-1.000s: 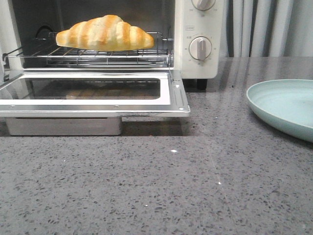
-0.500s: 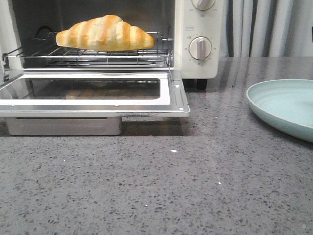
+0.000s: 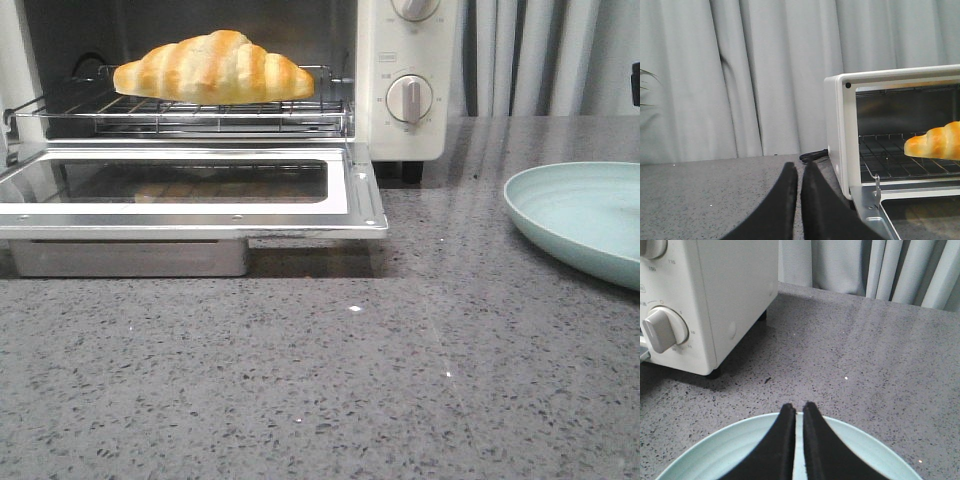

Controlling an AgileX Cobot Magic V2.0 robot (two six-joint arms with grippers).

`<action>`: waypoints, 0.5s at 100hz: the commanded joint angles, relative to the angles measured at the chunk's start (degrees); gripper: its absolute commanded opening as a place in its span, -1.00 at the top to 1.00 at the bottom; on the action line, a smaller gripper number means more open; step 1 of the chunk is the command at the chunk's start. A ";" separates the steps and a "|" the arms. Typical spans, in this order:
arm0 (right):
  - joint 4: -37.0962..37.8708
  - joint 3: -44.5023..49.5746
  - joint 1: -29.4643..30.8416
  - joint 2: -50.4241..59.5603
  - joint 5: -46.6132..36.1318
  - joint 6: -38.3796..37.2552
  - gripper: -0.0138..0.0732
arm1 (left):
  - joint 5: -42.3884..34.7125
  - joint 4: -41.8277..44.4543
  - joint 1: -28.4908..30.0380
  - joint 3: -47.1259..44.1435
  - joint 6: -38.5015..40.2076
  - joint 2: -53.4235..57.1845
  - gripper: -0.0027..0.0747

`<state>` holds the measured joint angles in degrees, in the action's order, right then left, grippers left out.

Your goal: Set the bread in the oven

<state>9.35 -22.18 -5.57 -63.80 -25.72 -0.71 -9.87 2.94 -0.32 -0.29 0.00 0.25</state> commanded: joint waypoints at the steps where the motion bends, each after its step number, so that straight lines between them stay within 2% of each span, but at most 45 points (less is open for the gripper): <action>1: -0.32 -1.20 0.25 0.60 -3.89 0.07 0.65 | -3.63 -0.54 0.12 -1.22 0.00 1.68 0.98; 30: -0.32 -1.20 0.25 0.60 -3.89 0.07 0.65 | -3.51 -0.16 0.12 -1.22 0.00 1.68 0.98; 35: -0.32 -1.20 0.25 0.60 -3.89 0.07 0.65 | -3.12 0.08 0.12 -1.22 -3.07 1.68 0.98; 50: -0.32 -1.20 0.25 0.60 -3.89 0.07 0.65 | 4.40 0.08 0.12 -1.32 -4.36 1.68 0.98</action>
<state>9.35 -22.18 -5.57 -63.80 -25.42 -0.80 -5.56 3.05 -0.32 -0.29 -3.74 0.25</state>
